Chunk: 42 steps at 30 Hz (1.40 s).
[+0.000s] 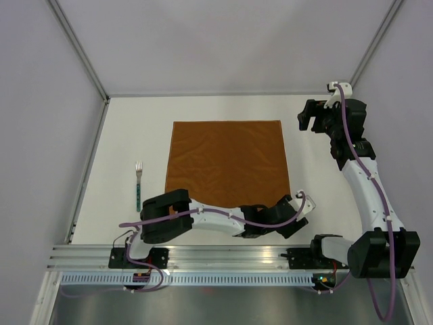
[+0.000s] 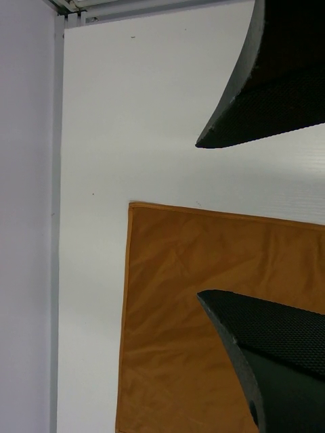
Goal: Fold the napkin, place the utensils inside, and roll it up
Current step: Fold the napkin at the center of the board.
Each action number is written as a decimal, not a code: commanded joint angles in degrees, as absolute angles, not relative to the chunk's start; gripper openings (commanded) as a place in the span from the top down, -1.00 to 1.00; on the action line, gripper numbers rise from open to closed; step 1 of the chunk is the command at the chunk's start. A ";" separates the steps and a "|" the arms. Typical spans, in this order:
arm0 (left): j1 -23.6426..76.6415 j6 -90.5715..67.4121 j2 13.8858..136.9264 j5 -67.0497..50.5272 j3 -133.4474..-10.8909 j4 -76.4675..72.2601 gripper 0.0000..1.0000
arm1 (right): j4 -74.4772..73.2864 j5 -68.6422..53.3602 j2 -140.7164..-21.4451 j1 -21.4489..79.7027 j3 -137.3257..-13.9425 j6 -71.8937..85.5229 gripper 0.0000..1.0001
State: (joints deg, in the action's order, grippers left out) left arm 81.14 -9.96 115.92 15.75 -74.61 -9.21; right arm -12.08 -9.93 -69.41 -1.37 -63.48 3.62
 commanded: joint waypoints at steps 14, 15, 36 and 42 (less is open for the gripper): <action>83.84 -8.00 118.65 16.79 -61.44 -37.35 -0.28 | -12.57 -7.91 -69.52 -1.49 -65.39 3.08 -0.75; 84.02 -7.91 119.09 17.57 -61.44 -37.61 -0.28 | -12.57 -7.91 -69.52 -1.41 -65.39 3.08 -0.75; 84.64 -7.73 125.42 22.85 -69.61 -32.00 -0.15 | -12.66 -8.79 -68.73 -1.49 -64.78 3.34 -0.67; 83.85 -9.23 124.45 22.85 -67.50 -31.46 0.05 | -12.83 -8.96 -68.82 -1.49 -64.78 3.34 -0.64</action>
State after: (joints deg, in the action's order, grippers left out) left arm 84.40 -8.43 124.70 22.22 -67.90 -32.16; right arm -12.58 -9.13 -69.49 -1.39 -63.48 3.18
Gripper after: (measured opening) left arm 0.493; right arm 0.825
